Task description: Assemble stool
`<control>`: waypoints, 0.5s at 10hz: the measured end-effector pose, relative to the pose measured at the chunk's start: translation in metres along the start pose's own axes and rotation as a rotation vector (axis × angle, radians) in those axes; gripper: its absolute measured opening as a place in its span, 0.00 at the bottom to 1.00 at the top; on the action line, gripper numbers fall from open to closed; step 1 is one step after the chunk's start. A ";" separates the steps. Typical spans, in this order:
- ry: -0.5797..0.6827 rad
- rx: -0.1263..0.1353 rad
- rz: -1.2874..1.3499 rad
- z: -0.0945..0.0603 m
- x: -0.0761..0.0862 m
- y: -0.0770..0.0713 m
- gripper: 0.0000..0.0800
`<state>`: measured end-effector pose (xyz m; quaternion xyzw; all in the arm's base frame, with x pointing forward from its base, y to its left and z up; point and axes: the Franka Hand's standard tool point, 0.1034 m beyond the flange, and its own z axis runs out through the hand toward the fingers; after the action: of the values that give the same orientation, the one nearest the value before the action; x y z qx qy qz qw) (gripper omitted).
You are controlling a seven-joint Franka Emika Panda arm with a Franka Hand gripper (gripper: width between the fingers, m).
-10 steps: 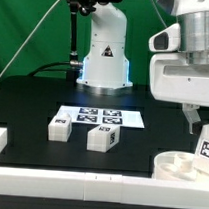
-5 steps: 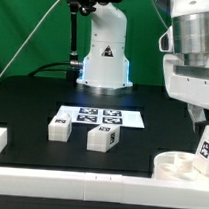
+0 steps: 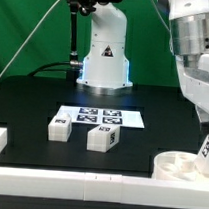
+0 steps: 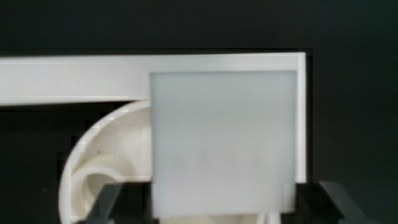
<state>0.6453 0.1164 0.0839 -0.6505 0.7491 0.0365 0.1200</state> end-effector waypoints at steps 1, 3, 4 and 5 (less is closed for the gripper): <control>-0.008 -0.001 0.058 0.000 0.000 0.000 0.42; -0.017 -0.002 0.135 0.001 -0.001 0.001 0.43; -0.018 -0.002 0.109 0.000 -0.001 0.001 0.43; -0.020 -0.015 0.046 -0.002 -0.002 0.000 0.67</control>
Offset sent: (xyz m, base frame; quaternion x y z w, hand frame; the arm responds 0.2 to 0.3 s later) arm 0.0000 0.0000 0.0000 0.0000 0.0000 0.0000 1.0000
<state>0.6450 0.1174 0.0864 -0.6337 0.7622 0.0516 0.1218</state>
